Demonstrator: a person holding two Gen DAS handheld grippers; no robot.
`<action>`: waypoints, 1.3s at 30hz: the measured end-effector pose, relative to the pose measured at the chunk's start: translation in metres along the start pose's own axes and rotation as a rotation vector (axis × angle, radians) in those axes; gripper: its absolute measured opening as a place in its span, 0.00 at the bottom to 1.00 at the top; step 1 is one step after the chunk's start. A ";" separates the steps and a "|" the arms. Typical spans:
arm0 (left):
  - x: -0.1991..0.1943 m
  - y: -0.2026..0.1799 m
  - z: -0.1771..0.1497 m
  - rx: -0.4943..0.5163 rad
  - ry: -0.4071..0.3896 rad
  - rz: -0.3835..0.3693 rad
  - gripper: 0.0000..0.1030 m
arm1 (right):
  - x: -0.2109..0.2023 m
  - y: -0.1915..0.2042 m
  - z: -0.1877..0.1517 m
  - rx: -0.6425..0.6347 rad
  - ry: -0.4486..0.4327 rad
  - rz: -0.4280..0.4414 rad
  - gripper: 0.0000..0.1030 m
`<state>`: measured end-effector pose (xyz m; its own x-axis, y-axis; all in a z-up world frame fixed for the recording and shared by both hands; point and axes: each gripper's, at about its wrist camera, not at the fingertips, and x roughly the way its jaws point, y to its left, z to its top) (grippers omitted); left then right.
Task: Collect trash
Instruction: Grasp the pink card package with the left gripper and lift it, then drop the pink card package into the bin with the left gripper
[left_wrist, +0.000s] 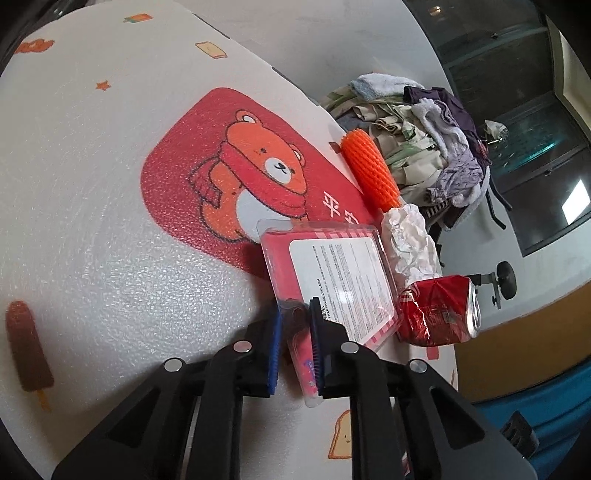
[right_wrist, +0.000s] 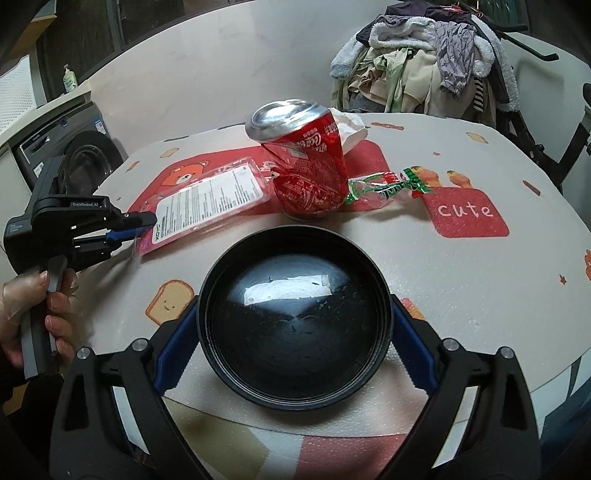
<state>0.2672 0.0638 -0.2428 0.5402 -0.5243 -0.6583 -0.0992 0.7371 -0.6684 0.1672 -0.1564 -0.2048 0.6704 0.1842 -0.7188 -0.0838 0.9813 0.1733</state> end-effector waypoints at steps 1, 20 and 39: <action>-0.005 0.000 0.000 0.000 -0.005 -0.009 0.13 | -0.002 0.000 0.001 -0.002 -0.006 0.001 0.90; -0.152 -0.080 -0.021 0.446 -0.058 -0.048 0.07 | -0.088 0.016 0.009 -0.020 -0.138 0.017 0.90; -0.216 -0.096 -0.148 0.629 0.124 -0.099 0.07 | -0.162 0.022 -0.034 -0.041 -0.176 0.003 0.90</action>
<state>0.0362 0.0429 -0.0882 0.4176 -0.6201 -0.6641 0.4751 0.7720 -0.4222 0.0311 -0.1624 -0.1074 0.7888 0.1775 -0.5885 -0.1133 0.9830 0.1446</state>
